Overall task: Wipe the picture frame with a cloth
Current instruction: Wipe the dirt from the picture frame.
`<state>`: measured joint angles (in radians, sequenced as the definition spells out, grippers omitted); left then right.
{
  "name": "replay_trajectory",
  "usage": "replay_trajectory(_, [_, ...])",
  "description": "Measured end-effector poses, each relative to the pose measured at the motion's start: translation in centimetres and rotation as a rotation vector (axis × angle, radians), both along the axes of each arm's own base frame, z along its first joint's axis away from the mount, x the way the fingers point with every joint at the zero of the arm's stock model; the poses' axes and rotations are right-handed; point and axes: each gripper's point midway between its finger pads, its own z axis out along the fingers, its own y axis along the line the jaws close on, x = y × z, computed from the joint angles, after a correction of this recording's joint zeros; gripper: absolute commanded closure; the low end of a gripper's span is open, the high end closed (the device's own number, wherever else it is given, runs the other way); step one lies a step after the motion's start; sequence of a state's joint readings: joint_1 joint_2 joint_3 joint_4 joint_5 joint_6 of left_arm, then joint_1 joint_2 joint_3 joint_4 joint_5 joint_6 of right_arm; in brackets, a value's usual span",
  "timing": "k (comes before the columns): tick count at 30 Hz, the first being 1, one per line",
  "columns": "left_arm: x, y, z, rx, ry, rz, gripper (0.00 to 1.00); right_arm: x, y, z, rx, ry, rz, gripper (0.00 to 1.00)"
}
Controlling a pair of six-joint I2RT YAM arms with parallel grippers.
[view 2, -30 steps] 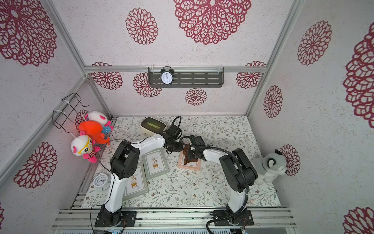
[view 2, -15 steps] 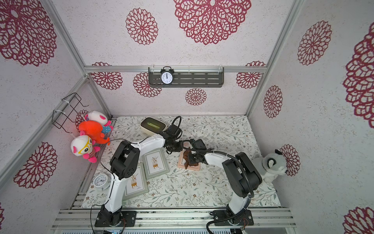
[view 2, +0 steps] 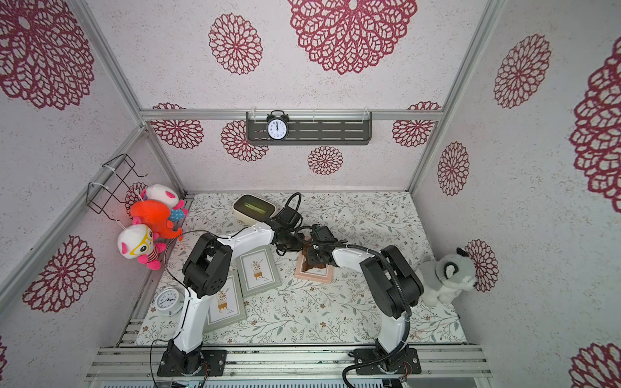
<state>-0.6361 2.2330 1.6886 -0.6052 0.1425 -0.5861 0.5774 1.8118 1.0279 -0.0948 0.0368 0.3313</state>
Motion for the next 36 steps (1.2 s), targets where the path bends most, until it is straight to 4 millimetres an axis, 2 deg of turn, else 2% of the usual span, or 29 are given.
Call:
replay_trajectory(5, [0.0,0.0,0.0,0.0,0.0,0.0,0.92,-1.0,-2.7,-0.1,-0.057,0.009,-0.058,1.0])
replay_trajectory(8, [0.0,-0.1,0.0,-0.003,-0.001,-0.001,0.92,-1.3,-3.4,-0.1,-0.067,0.019,-0.068,1.0])
replay_trajectory(18, [0.0,-0.1,0.0,-0.003,-0.003,-0.005,0.92,-1.5,-2.3,-0.1,-0.042,0.054,-0.038,1.0])
replay_trajectory(28, [0.0,-0.1,0.0,-0.002,-0.004,-0.006,0.92,-0.6,-0.9,-0.2,-0.018,0.06,-0.013,1.0])
replay_trajectory(32, [0.0,-0.1,0.0,-0.002,-0.004,-0.008,0.92,-1.2,-0.7,-0.2,0.003,0.079,0.009,1.0])
replay_trajectory(36, [0.0,-0.1,0.0,-0.001,-0.004,-0.008,0.92,-2.6,-0.1,-0.1,0.04,0.122,0.061,1.0])
